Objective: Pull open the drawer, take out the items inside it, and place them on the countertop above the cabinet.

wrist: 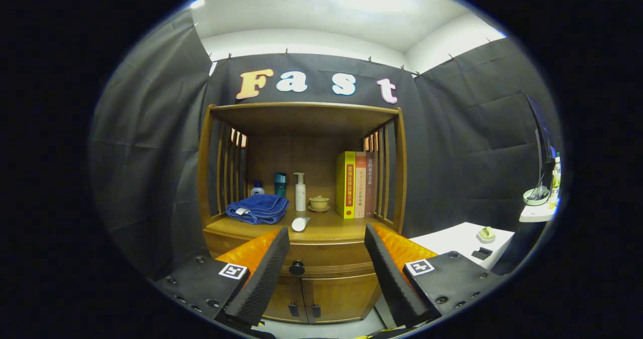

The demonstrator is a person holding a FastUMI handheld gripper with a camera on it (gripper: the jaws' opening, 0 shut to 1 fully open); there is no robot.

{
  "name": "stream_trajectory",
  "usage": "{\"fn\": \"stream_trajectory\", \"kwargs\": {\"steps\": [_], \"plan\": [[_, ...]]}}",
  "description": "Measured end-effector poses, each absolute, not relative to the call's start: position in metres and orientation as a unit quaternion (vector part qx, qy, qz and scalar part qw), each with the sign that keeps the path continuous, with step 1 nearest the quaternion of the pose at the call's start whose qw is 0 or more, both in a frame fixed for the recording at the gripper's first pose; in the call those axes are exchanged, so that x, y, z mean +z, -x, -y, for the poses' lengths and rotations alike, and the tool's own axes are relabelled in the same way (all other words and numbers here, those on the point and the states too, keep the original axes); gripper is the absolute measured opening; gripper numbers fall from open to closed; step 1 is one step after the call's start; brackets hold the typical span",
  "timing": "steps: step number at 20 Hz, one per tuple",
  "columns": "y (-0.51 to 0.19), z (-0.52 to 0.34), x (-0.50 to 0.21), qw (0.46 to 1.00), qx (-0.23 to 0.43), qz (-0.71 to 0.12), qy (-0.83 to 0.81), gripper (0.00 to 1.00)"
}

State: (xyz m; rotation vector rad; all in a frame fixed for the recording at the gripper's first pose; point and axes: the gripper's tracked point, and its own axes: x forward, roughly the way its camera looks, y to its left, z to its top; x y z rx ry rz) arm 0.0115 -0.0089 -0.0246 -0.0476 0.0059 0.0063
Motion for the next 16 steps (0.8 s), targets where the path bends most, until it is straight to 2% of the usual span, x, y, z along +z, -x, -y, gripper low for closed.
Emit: {"fn": "stream_trajectory", "kwargs": {"steps": [16], "plan": [[-0.011, 0.012, -0.042, 1.0, -0.008, -0.024, 0.014, 0.99]]}}
